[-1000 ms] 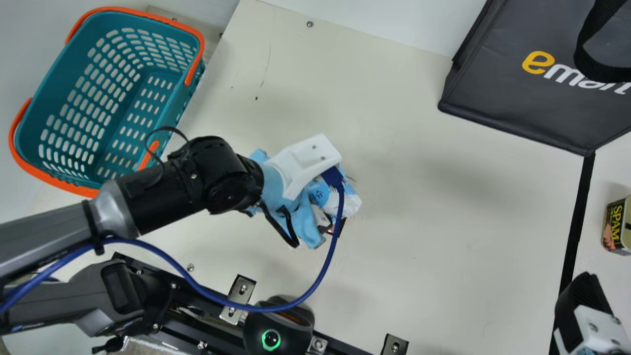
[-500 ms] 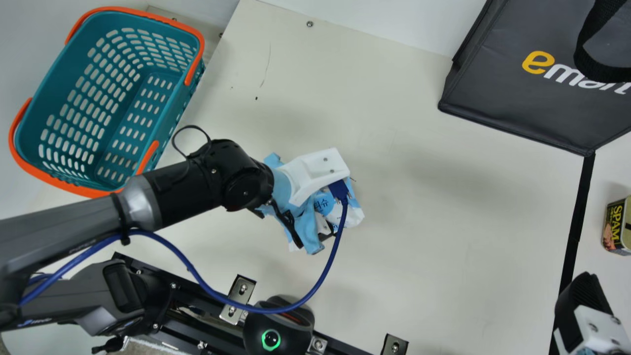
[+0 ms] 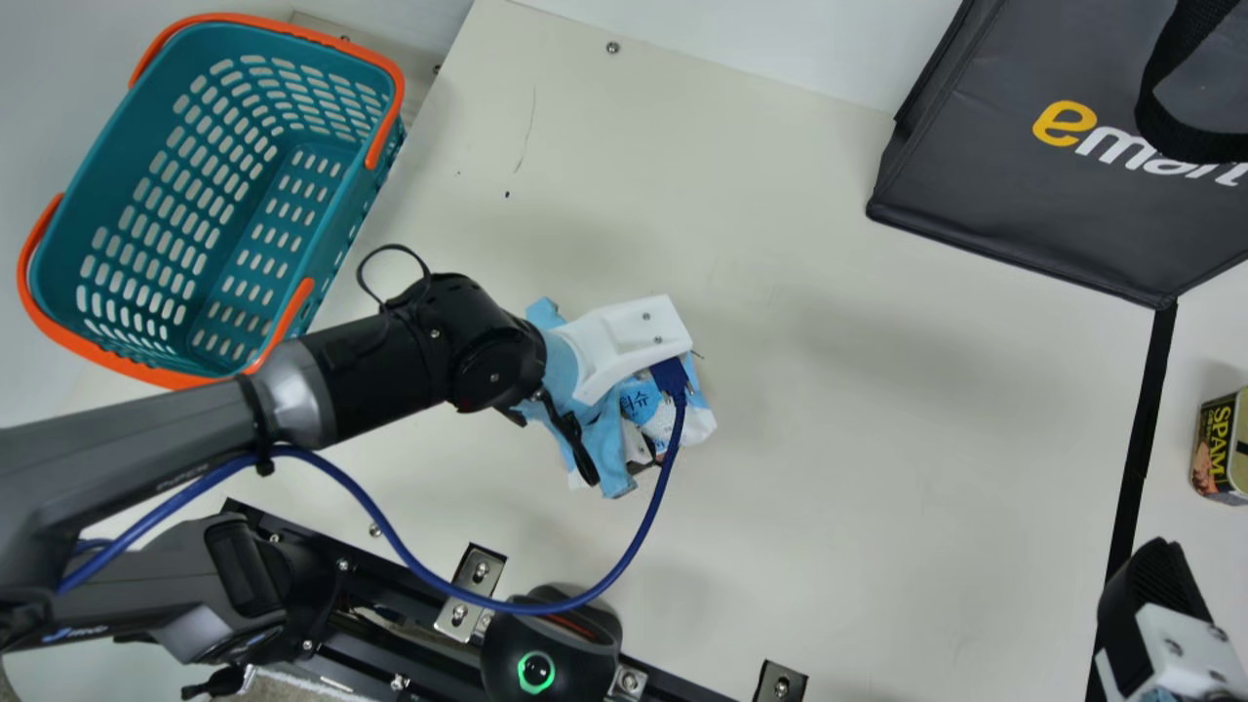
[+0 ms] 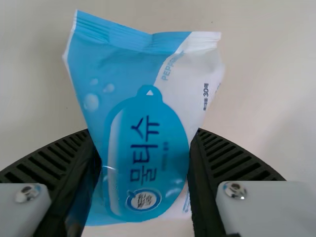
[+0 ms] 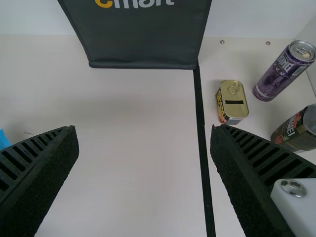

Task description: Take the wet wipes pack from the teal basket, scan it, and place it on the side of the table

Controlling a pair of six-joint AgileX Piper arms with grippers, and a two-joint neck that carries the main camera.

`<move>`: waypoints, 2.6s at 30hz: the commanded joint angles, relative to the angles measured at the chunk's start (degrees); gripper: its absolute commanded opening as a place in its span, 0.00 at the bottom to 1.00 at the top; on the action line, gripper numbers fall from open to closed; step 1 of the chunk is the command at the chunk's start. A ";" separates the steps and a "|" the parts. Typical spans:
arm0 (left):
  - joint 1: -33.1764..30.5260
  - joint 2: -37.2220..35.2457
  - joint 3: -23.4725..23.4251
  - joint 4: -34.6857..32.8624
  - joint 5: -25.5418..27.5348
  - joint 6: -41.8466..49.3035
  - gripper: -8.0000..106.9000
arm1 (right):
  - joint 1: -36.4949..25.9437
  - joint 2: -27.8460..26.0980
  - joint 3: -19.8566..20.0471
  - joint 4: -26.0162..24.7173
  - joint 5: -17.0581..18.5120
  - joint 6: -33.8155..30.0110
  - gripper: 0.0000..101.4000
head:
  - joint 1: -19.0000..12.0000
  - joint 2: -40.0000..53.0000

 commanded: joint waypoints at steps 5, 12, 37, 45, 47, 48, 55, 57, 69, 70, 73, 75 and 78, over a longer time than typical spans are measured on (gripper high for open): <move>0.58 -0.20 0.13 0.19 0.00 0.02 0.73 | 0.00 0.00 0.00 0.00 0.00 0.00 0.94 | -1.66 0.14; 2.61 -2.54 -0.20 -1.48 2.01 0.38 0.85 | 0.00 0.00 0.00 0.00 0.00 0.00 0.94 | -1.66 0.14; 19.98 -18.75 -2.72 -1.35 14.42 -7.36 0.85 | 0.00 0.00 0.00 0.00 0.00 0.00 0.94 | -1.66 0.14; 24.12 -21.68 -4.52 0.34 16.75 -10.53 0.85 | 0.00 0.00 0.00 0.00 0.00 0.00 0.94 | -1.66 0.14; 24.41 -21.83 -4.52 0.33 16.75 -10.67 0.85 | 0.00 0.00 0.00 0.00 0.00 0.00 0.94 | -1.66 0.14; 24.41 -21.83 -4.52 0.33 16.75 -10.67 0.85 | 0.00 0.00 0.00 0.00 0.00 0.00 0.94 | -1.66 0.14; 24.41 -21.83 -4.52 0.33 16.83 -10.67 0.85 | 0.00 0.00 0.00 0.00 0.00 0.00 0.94 | -1.66 -7.87; 24.41 -21.83 -4.52 0.33 16.83 -10.67 0.85 | 0.00 0.00 0.00 0.00 0.00 0.00 0.94 | -1.66 -10.55; 24.41 -21.83 -4.52 0.33 16.83 -10.67 0.85 | 0.00 0.00 0.00 0.00 0.00 0.00 0.94 | -1.66 -19.86; 24.25 -21.79 -4.59 0.42 16.83 -10.87 0.85 | 0.00 0.00 0.00 0.00 0.00 0.00 0.94 | -1.66 -19.86; 23.93 -21.73 -4.60 0.33 16.93 -10.72 0.85 | 0.00 0.00 0.00 0.00 0.06 0.00 0.94 | -1.66 -19.86; 23.55 -21.61 -4.67 0.24 17.05 -10.53 0.85 | 0.00 0.00 0.00 0.00 0.06 0.00 0.94 | -1.66 -19.86; 22.44 -21.12 -4.94 0.20 17.13 -10.30 0.85 | 0.00 0.00 0.00 0.00 0.06 0.00 0.94 | -1.66 -19.86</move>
